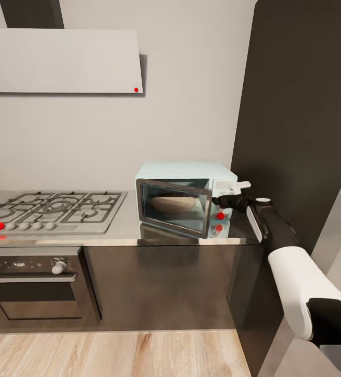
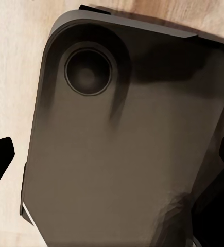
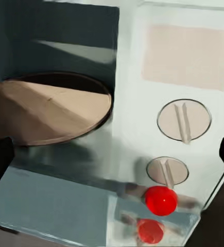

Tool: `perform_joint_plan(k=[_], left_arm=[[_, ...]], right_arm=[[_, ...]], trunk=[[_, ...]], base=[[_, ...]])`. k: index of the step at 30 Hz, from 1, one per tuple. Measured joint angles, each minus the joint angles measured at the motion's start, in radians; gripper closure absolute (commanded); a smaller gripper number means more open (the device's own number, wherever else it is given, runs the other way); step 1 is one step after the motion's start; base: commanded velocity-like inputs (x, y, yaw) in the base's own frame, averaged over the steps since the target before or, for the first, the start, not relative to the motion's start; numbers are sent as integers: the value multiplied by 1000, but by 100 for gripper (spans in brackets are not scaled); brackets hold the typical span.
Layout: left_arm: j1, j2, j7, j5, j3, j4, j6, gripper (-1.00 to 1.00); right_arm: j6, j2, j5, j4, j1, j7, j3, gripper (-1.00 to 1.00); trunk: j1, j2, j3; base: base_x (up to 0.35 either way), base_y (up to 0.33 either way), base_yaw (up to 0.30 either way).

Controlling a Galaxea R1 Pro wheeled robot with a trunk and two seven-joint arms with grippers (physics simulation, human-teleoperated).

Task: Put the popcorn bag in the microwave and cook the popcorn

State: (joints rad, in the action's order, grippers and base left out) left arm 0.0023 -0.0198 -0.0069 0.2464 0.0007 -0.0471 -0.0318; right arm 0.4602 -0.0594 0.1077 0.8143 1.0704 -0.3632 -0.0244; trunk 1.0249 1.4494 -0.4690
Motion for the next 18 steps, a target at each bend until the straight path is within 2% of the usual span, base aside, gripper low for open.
perform_joint_plan(k=[3,6,7,8,18], left_arm=[[0,0,0,0,-1,0,0,-100],[0,0,0,0,-1,0,0,-100],[0,0,0,0,-1,0,0,-100],[0,0,0,0,-1,1,0,-100],[0,0,-1,0,-2,1,-1,-100]], right_arm=[[0,-8,-26,-8,0,-39,0,-100],[-5,-4,-44,-25,0,-69,-1,-100],[-7,19,-50,-40,0,-76,0,-100],[-6,24,-56,-49,0,-80,1,-100],[-11,28,-54,-67,0,-109,1,-100]], trunk=[[0,0,0],[0,0,0],[0,0,0],[0,0,0],[0,0,0]], base=[[0,0,0],[0,0,0],[0,0,0],[0,0,0],[0,0,0]])
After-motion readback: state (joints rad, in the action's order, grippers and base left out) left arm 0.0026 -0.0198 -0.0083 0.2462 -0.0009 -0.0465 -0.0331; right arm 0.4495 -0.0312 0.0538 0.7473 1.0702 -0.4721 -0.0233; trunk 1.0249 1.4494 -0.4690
